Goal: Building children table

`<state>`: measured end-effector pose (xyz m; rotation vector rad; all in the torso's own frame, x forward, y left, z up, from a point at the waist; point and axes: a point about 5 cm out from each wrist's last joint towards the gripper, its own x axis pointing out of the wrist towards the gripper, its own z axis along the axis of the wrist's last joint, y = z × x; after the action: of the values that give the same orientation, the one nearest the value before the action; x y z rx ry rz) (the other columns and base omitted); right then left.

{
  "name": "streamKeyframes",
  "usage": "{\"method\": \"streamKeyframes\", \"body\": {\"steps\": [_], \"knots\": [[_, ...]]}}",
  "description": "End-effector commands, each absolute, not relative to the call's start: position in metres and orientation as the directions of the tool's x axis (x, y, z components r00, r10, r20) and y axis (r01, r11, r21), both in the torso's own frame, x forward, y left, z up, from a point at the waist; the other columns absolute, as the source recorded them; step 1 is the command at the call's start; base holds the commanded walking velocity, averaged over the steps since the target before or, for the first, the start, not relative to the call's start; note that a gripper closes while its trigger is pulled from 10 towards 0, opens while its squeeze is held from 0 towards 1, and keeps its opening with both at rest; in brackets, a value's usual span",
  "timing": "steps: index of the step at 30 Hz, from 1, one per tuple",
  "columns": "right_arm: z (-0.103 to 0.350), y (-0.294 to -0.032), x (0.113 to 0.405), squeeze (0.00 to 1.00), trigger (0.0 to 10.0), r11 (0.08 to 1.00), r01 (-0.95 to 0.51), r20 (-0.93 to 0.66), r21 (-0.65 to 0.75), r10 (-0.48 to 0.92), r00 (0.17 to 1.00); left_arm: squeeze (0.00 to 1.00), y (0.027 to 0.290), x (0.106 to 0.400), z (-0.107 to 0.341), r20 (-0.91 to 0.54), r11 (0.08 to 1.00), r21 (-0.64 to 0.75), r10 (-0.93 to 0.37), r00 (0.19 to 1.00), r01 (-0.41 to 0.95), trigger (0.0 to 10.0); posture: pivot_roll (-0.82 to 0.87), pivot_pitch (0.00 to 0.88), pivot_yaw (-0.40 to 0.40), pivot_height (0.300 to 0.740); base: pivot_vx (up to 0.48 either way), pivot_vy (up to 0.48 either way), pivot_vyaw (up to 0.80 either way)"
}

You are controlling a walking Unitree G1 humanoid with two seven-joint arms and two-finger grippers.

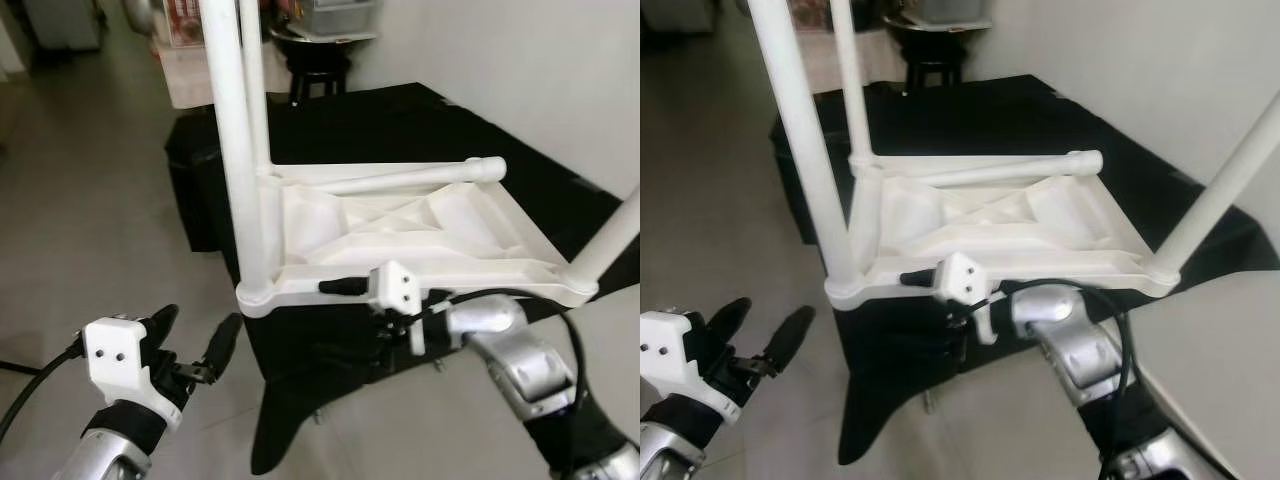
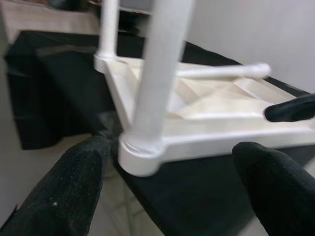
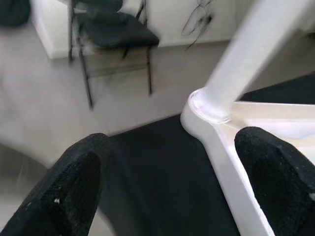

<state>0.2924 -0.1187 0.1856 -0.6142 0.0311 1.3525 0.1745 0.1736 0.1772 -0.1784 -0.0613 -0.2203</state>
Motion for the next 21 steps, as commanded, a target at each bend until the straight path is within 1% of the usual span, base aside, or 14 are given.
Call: {"method": "streamKeyframes", "body": {"steps": [1,3,5,6,8,9,11,12,13,14,15,16,19,21], "knots": [[0.183,-0.117,0.293,0.00,10.0,0.014,-0.906,-0.430,-0.424,0.877,0.215,0.00,0.168,0.172,0.178,0.068,0.948,-0.164,-0.266,0.961,0.274,10.0,-0.12,0.088,-0.088,0.740,0.000,0.000,0.00],[0.182,-0.119,0.301,0.00,10.0,-0.051,-0.879,-0.534,-0.473,0.810,0.241,0.00,0.159,0.167,0.177,0.044,0.921,-0.168,-0.349,0.936,0.351,10.0,-0.11,0.091,-0.089,0.740,0.000,0.000,0.00],[0.180,-0.119,0.311,0.00,10.0,-0.034,-0.879,-0.585,-0.475,0.759,0.286,0.00,0.156,0.164,0.176,0.031,0.908,-0.168,-0.385,0.923,0.384,10.0,-0.11,0.095,-0.092,0.740,0.000,0.000,0.00],[0.180,-0.119,0.311,0.00,10.0,-0.034,-0.879,-0.585,-0.475,0.759,0.286,0.00,0.156,0.164,0.176,0.031,0.908,-0.168,-0.385,0.923,0.384,10.0,-0.11,0.095,-0.092,0.740,0.000,0.000,0.00],[0.179,-0.117,0.322,0.00,10.0,0.003,-0.886,-0.618,-0.464,0.715,0.326,0.00,0.154,0.163,0.176,0.026,0.905,-0.173,-0.389,0.921,0.388,10.0,-0.11,0.102,-0.096,0.740,0.000,0.000,0.00],[0.179,-0.117,0.322,0.00,10.0,0.003,-0.886,-0.618,-0.464,0.715,0.326,0.00,0.154,0.163,0.176,0.026,0.905,-0.173,-0.389,0.921,0.388,10.0,-0.11,0.102,-0.096,0.740,0.000,0.000,0.00],[0.177,-0.110,0.340,0.00,10.0,0.104,-0.886,-0.628,-0.453,0.668,0.400,0.00,0.153,0.161,0.177,0.022,0.902,-0.170,-0.399,0.917,0.396,10.0,-0.10,0.115,-0.100,0.740,0.000,0.000,0.00],[0.177,-0.110,0.340,0.00,10.0,0.104,-0.886,-0.628,-0.453,0.668,0.400,0.00,0.153,0.161,0.177,0.022,0.902,-0.170,-0.399,0.917,0.396,10.0,-0.10,0.115,-0.100,0.740,0.000,0.000,0.00],[0.176,-0.105,0.347,0.00,10.0,0.151,-0.885,-0.628,-0.441,0.652,0.424,0.00,0.152,0.161,0.177,0.021,0.901,-0.169,-0.402,0.915,0.399,10.0,-0.10,0.115,-0.100,0.740,0.000,0.000,0.00],[0.176,-0.105,0.347,0.00,10.0,0.151,-0.885,-0.628,-0.441,0.652,0.424,0.00,0.152,0.161,0.177,0.021,0.901,-0.169,-0.402,0.915,0.399,10.0,-0.10,0.115,-0.100,0.740,0.000,0.000,0.00],[0.175,-0.101,0.356,0.00,10.0,0.204,-0.873,-0.628,-0.444,0.624,0.465,0.00,0.152,0.159,0.178,0.018,0.901,-0.167,-0.404,0.914,0.401,10.0,-0.09,0.126,-0.105,0.740,0.000,0.000,0.00],[0.174,-0.097,0.363,0.00,10.0,0.234,-0.866,-0.643,-0.441,0.591,0.487,0.00,0.151,0.157,0.178,0.015,0.900,-0.164,-0.406,0.914,0.403,10.0,-0.08,0.143,-0.107,0.740,0.000,0.000,0.00],[0.176,-0.091,0.372,0.00,10.0,0.231,-0.864,-0.672,-0.447,0.552,0.494,0.00,0.149,0.151,0.181,0.009,0.903,-0.153,-0.405,0.914,0.401,10.0,-0.07,0.174,-0.114,0.740,0.000,0.000,0.00],[0.180,-0.087,0.375,0.00,10.0,0.227,-0.870,-0.679,-0.438,0.551,0.485,0.00,0.148,0.148,0.183,0.006,0.906,-0.148,-0.400,0.916,0.397,10.0,-0.07,0.174,-0.114,0.740,0.000,0.000,0.00]]}}
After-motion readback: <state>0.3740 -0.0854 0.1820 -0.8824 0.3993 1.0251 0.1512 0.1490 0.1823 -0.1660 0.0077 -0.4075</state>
